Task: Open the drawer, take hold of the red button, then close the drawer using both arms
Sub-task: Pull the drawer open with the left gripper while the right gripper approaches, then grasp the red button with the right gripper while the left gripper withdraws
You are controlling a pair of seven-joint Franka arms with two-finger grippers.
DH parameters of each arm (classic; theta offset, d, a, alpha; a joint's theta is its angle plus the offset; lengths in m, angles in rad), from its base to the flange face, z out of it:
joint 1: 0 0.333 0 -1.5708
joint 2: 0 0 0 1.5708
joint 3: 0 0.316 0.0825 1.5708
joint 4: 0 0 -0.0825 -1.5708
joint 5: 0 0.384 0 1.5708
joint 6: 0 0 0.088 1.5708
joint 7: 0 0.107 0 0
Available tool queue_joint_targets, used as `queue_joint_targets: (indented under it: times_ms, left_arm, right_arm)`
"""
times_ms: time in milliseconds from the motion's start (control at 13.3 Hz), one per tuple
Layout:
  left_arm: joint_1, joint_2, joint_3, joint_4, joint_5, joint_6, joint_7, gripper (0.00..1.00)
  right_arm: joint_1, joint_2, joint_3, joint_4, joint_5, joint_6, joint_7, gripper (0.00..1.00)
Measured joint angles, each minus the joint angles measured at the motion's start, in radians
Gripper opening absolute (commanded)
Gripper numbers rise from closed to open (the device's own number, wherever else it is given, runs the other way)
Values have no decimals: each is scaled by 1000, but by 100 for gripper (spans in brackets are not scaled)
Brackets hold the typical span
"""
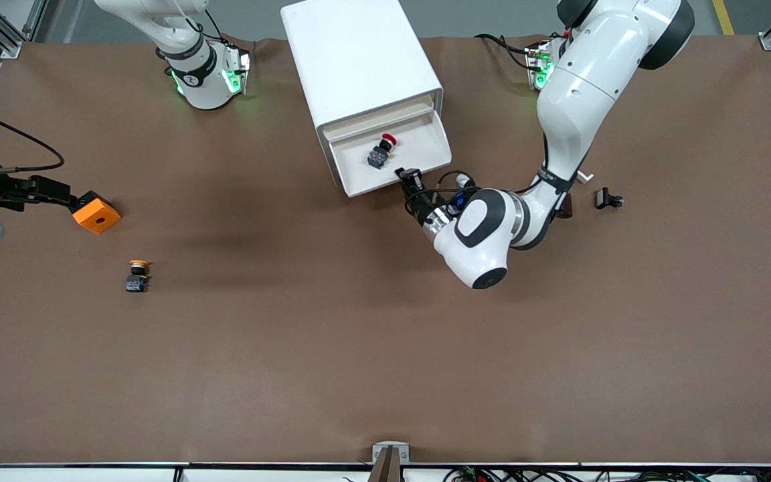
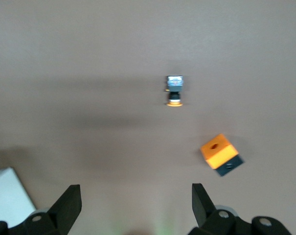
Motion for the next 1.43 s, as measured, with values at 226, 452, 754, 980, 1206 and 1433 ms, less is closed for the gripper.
queue_joint_targets:
  times_ms: [226, 452, 754, 980, 1206, 1433]
  left_arm:
    - [34, 1, 1, 19, 0, 34, 13, 0]
    - [53, 1, 1, 31, 0, 67, 44, 31]
    - [63, 1, 1, 55, 0, 117, 98, 100]
    - [85, 0, 1, 106, 20, 118, 111, 100]
    - [111, -7, 3, 183, 152, 118, 157, 100]
    - [150, -64, 41, 218, 414, 117, 314, 100]
  right_arm:
    - [76, 0, 13, 0, 31, -1, 251, 100]
    - [230, 0, 25, 0, 33, -2, 519, 100]
    - [451, 1, 28, 0, 35, 50, 868, 100]
    - [592, 17, 28, -5, 35, 115, 1083, 100]
    - [723, 73, 28, -9, 35, 222, 1280, 100]
    - [819, 163, 27, -11, 34, 352, 1444, 100]
